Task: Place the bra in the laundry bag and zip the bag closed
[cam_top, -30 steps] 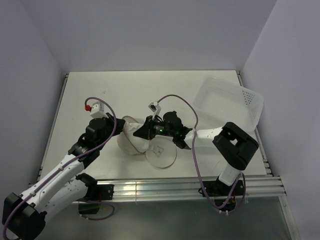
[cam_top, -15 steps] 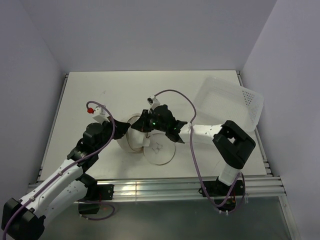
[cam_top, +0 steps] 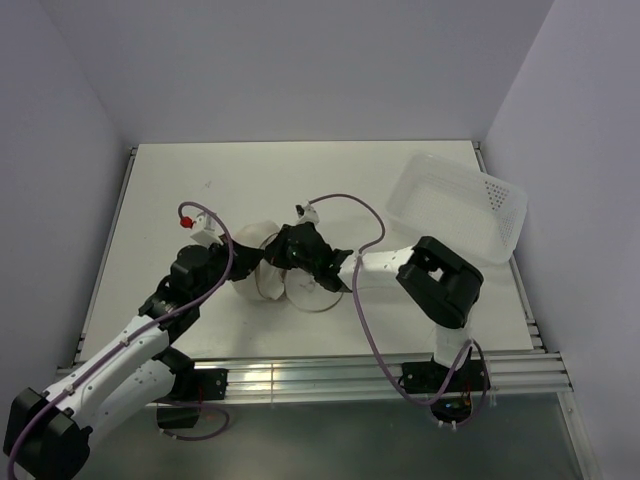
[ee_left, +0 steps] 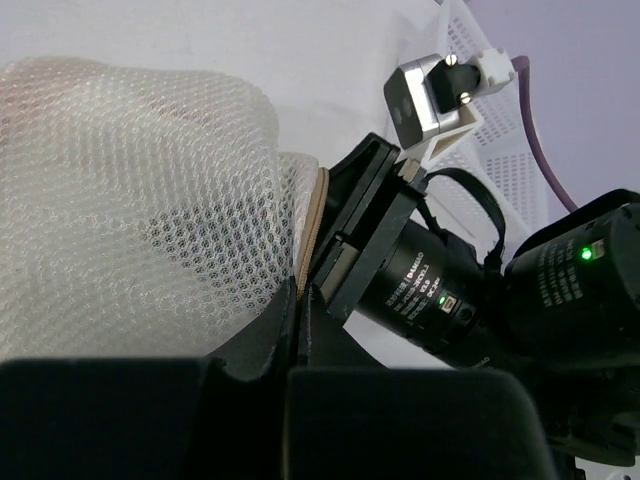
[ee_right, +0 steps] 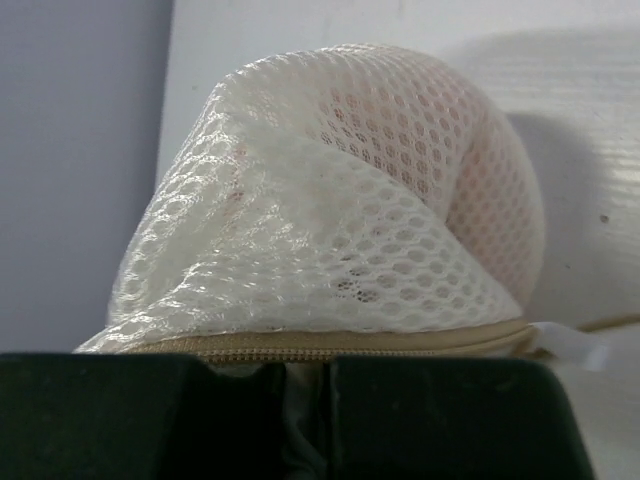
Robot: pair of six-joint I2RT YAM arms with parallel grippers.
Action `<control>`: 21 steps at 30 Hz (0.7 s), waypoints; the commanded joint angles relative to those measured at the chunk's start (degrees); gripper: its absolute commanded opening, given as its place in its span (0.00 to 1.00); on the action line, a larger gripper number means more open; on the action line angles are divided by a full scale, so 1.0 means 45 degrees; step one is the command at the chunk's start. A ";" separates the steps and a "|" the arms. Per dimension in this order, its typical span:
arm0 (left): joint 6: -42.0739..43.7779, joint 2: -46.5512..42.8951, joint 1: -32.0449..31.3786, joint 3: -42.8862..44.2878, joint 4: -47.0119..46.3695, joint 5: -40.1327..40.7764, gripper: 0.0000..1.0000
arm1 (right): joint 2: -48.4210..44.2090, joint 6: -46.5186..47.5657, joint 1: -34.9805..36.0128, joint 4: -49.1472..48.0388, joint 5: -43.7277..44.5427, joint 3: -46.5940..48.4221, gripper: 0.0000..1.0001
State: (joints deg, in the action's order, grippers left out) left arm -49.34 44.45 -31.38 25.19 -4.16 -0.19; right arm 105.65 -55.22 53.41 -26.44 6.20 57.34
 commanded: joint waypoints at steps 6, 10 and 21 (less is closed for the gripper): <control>-0.0189 0.0005 -0.0098 0.0495 -0.0327 0.0099 0.00 | -0.0741 0.0707 0.0182 0.0364 0.1321 0.0107 0.50; 0.0027 0.0162 -0.0078 0.0788 0.0085 0.1172 0.00 | -0.1949 0.1819 0.0163 0.1556 0.0596 -0.0027 0.79; 0.0242 0.0397 -0.0059 0.0925 0.0203 0.1857 0.00 | -0.4080 0.3091 -0.0325 0.3511 -0.0517 -0.1277 1.00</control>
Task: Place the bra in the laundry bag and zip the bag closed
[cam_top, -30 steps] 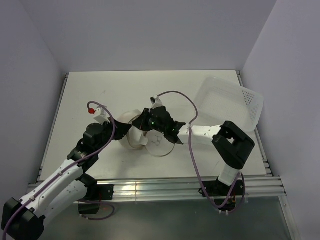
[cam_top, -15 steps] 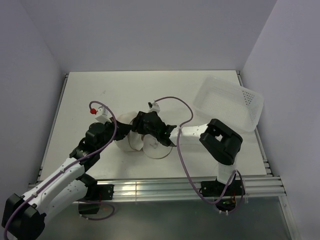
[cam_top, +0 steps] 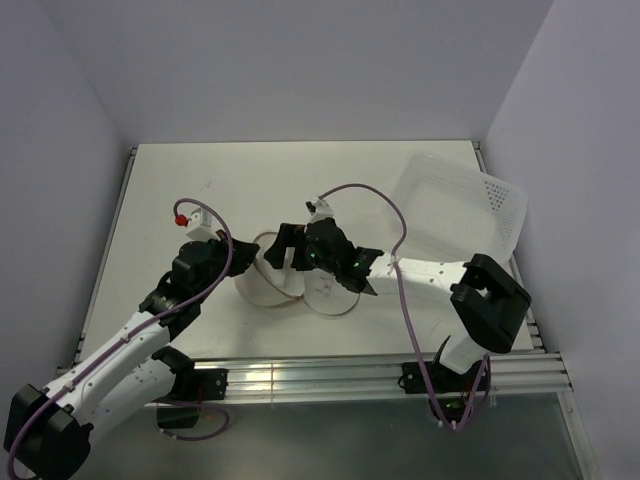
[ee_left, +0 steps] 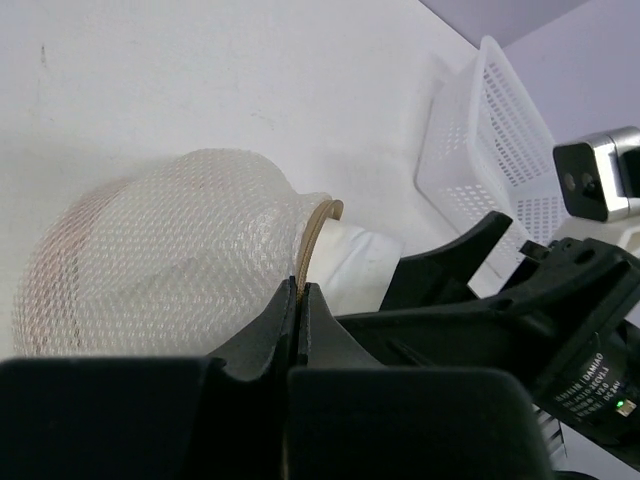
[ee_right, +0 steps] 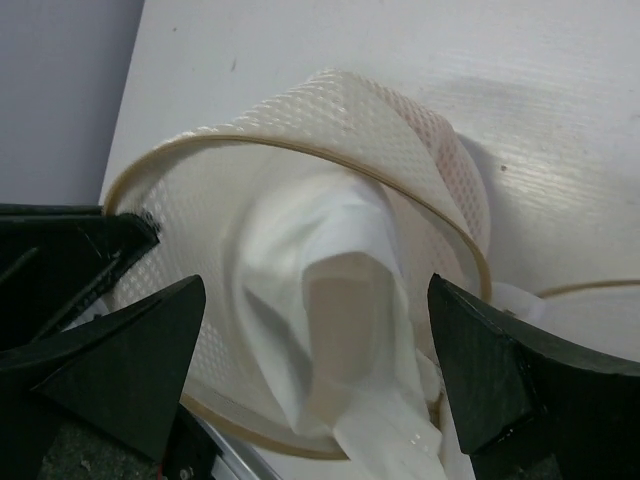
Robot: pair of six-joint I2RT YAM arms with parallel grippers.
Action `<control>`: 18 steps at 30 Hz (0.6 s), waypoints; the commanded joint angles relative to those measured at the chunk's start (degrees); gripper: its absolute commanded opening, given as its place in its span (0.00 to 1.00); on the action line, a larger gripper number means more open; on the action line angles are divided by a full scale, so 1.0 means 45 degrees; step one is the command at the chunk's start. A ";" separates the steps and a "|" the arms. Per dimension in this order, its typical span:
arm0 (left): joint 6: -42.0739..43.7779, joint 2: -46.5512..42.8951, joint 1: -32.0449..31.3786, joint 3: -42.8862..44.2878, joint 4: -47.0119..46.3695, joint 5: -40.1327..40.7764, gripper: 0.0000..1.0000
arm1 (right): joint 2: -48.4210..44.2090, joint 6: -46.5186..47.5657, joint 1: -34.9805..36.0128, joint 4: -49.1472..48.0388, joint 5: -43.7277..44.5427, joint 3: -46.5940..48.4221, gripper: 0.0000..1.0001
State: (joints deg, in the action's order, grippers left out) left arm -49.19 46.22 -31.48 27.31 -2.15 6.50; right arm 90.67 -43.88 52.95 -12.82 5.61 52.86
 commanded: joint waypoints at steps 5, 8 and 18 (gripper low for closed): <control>0.0227 -0.0114 0.0004 0.0298 -0.0323 0.0430 0.00 | -0.1633 0.0786 -0.0808 0.0622 -0.0678 -0.1062 1.00; 0.0287 -0.0133 0.0024 0.0357 -0.0263 0.0489 0.00 | -0.2394 0.0961 -0.1101 0.0875 -0.0738 -0.1452 1.00; 0.0345 -0.0172 0.0063 -0.0053 -0.0966 0.0020 0.00 | -0.5109 0.1450 -0.2721 0.3157 0.0920 -0.4459 0.21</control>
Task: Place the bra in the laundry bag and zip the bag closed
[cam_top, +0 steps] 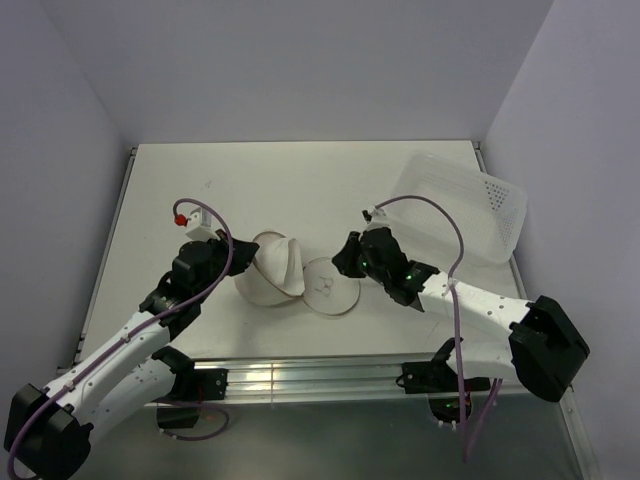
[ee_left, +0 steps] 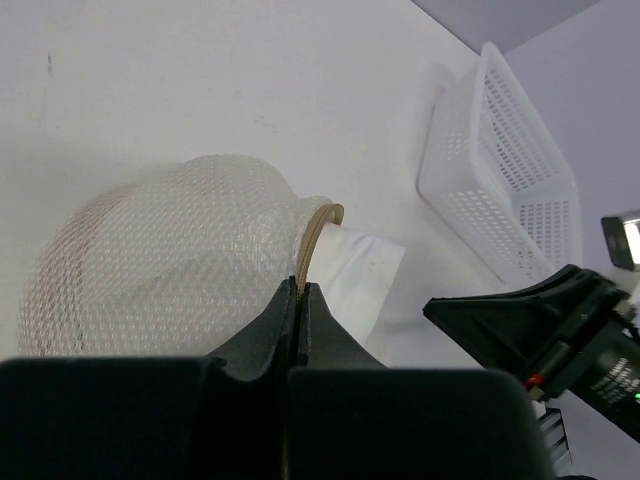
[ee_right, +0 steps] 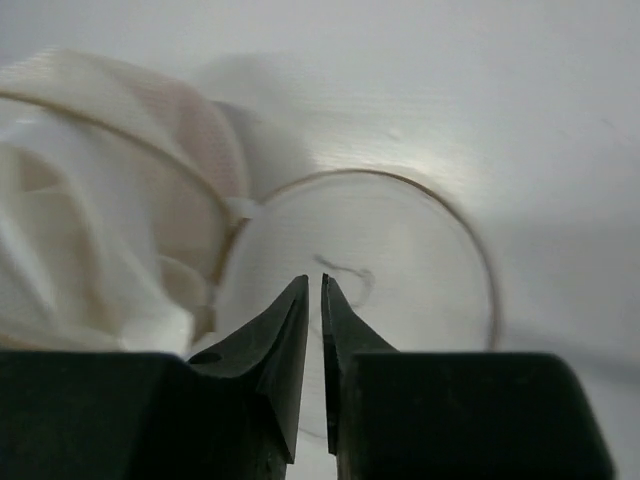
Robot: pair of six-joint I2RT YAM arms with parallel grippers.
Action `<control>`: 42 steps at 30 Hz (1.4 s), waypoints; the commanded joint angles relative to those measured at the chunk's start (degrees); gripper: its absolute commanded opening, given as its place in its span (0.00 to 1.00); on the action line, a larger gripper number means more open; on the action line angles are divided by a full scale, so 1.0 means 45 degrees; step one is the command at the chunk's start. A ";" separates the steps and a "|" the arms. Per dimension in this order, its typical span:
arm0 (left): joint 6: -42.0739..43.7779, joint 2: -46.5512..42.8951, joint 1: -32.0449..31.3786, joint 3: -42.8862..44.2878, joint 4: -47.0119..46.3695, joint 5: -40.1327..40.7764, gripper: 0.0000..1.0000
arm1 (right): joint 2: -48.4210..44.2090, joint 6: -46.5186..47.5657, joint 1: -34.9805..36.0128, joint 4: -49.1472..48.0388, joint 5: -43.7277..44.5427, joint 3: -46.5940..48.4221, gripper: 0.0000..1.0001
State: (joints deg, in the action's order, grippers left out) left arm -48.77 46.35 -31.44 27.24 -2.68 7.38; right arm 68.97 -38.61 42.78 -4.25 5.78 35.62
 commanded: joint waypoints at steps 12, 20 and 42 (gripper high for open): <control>0.0234 -0.0416 0.0073 -0.0233 -0.0947 -0.0467 0.00 | 0.0491 0.0084 -0.0621 0.1688 0.0649 -0.1841 0.51; 0.0292 -0.0632 0.0053 -0.0351 -0.0869 -0.0428 0.00 | 0.1645 0.0162 -0.0621 0.1453 0.0415 -0.1626 0.42; 0.0412 -0.0713 0.0053 0.1310 -0.0108 -0.1131 0.00 | -0.4197 0.2623 -0.0562 0.7118 0.1002 0.3592 0.00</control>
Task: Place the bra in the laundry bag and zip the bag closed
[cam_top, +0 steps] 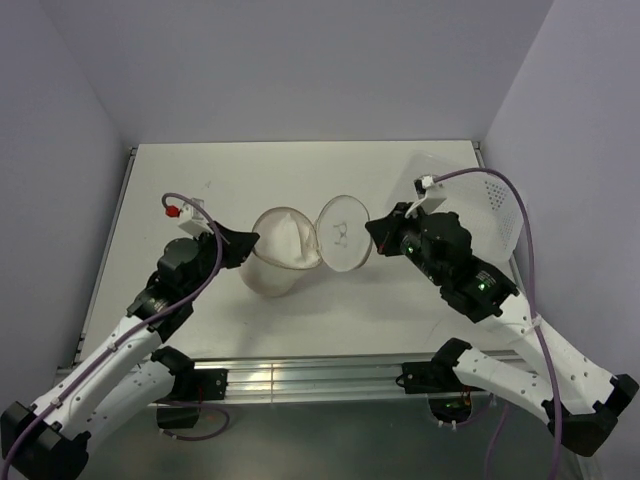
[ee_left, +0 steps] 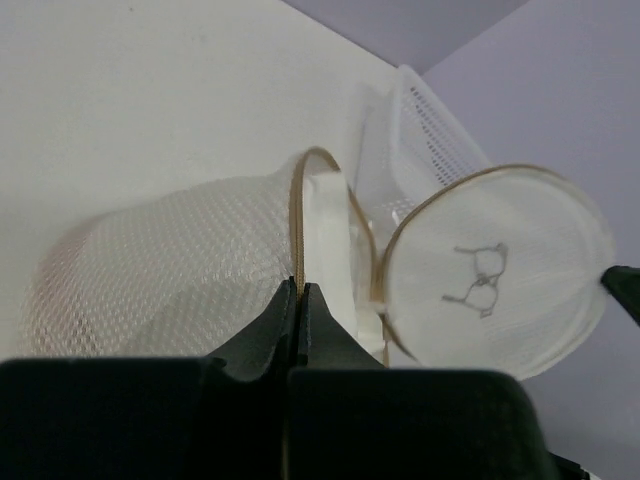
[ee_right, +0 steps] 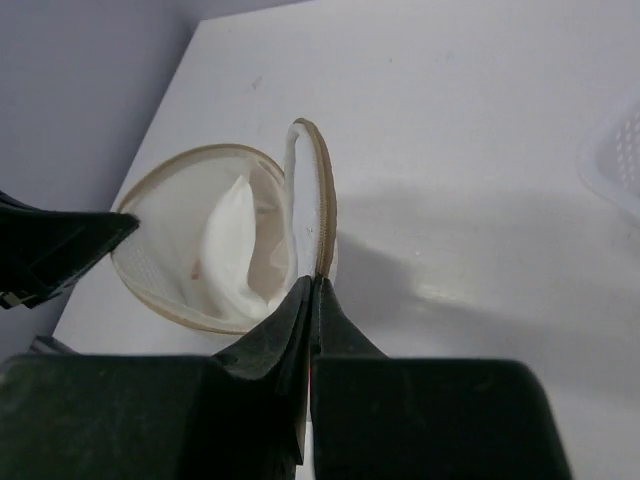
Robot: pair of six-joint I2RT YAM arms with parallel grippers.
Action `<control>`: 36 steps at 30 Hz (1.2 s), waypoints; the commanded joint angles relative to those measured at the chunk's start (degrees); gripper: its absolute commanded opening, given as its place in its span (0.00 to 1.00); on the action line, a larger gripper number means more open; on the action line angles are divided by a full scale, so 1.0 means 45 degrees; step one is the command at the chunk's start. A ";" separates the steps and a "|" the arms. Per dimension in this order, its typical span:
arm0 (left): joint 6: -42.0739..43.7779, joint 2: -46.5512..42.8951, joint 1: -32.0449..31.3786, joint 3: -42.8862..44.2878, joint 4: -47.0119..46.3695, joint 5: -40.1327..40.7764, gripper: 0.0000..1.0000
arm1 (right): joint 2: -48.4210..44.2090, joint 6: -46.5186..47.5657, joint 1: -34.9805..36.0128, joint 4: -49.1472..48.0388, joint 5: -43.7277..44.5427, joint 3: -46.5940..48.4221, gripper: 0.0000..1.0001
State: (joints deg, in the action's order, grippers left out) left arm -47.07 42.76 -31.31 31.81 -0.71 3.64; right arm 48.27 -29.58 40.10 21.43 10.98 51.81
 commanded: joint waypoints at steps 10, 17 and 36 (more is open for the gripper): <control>0.0421 -0.0091 0.0005 0.0605 -0.0663 -0.0887 0.00 | 0.0463 0.1750 -0.0083 0.2289 0.1272 0.3329 0.00; -0.0594 0.1003 -0.0249 -0.0644 -0.2478 -0.2312 0.00 | 0.1052 0.1497 -0.0082 0.3517 0.1777 0.2744 0.00; -0.0595 0.2314 -0.1616 -0.1288 -0.4003 -0.1103 0.00 | 0.6729 0.0950 0.2805 0.3368 0.2133 0.8678 0.09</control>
State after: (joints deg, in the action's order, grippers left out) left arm -50.19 53.49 -38.35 26.24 -14.81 -3.40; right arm 73.14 -24.53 49.19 43.44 21.58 83.53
